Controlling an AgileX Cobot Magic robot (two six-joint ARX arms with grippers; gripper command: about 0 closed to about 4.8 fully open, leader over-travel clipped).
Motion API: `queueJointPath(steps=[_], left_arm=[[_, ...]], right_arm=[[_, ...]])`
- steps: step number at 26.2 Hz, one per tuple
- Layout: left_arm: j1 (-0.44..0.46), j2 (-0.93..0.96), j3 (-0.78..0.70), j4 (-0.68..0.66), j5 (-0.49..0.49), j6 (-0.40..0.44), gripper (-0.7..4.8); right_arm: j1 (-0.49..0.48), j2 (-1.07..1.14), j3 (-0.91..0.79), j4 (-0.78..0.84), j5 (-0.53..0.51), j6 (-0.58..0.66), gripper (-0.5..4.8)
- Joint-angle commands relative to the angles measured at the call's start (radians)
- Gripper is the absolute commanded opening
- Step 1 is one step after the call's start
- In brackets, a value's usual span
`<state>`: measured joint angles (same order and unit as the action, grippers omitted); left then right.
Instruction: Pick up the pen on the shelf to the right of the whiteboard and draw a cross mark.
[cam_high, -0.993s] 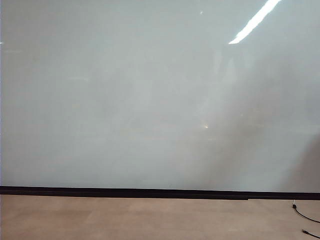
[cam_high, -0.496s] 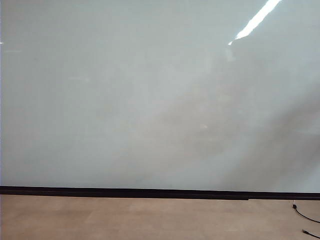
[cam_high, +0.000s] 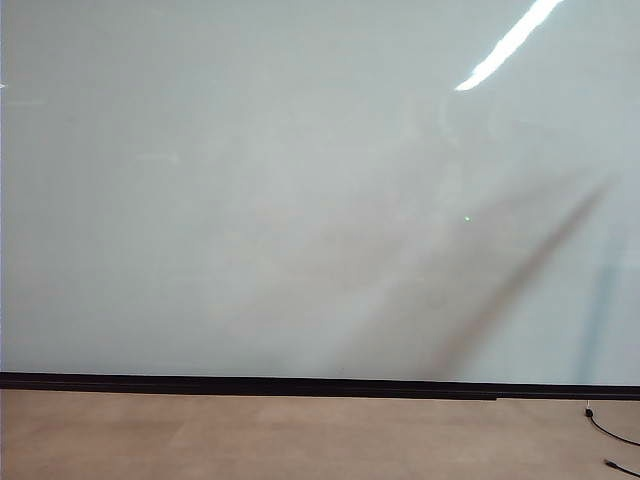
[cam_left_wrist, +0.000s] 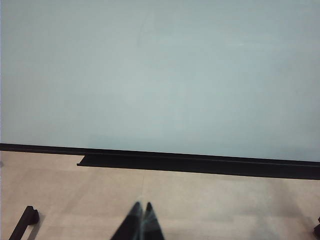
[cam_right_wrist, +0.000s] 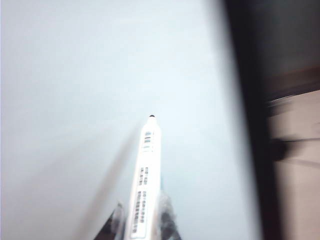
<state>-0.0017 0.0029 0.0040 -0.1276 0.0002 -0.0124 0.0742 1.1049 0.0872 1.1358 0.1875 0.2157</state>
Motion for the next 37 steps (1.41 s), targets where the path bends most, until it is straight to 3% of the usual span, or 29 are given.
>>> queueJointPath(steps=[1,3,4,6,9,15,23,37], left_arm=[[0.000,0.000,0.003,0.009,0.003,0.005,-0.04],[0.000,0.000,0.003,0.009,0.004,0.005,-0.04],[0.000,0.000,0.003,0.009,0.003,0.005,-0.04],[0.000,0.000,0.003,0.009,0.003,0.005,-0.04],[0.000,0.000,0.003,0.009,0.003,0.005,-0.05],[0.000,0.000,0.003,0.009,0.003,0.005,-0.05],[0.000,0.000,0.003,0.009,0.003,0.005,-0.04],[0.000,0.000,0.003,0.009,0.003,0.004,-0.05]], right_arm=[[0.122,-0.002,0.006,-0.006,-0.008,0.119,-0.09],[0.202,0.000,0.014,-0.016,-0.010,0.188,-0.09],[0.286,0.001,0.034,-0.045,-0.009,0.239,-0.09],[0.365,0.005,0.074,-0.087,-0.012,0.243,-0.09],[0.414,0.034,0.118,-0.103,-0.063,0.243,-0.09],[0.446,0.147,0.210,-0.077,-0.166,0.244,-0.09],[0.495,0.346,0.352,0.063,-0.215,0.256,-0.09],[0.527,0.555,0.600,0.065,-0.288,0.278,-0.09]])
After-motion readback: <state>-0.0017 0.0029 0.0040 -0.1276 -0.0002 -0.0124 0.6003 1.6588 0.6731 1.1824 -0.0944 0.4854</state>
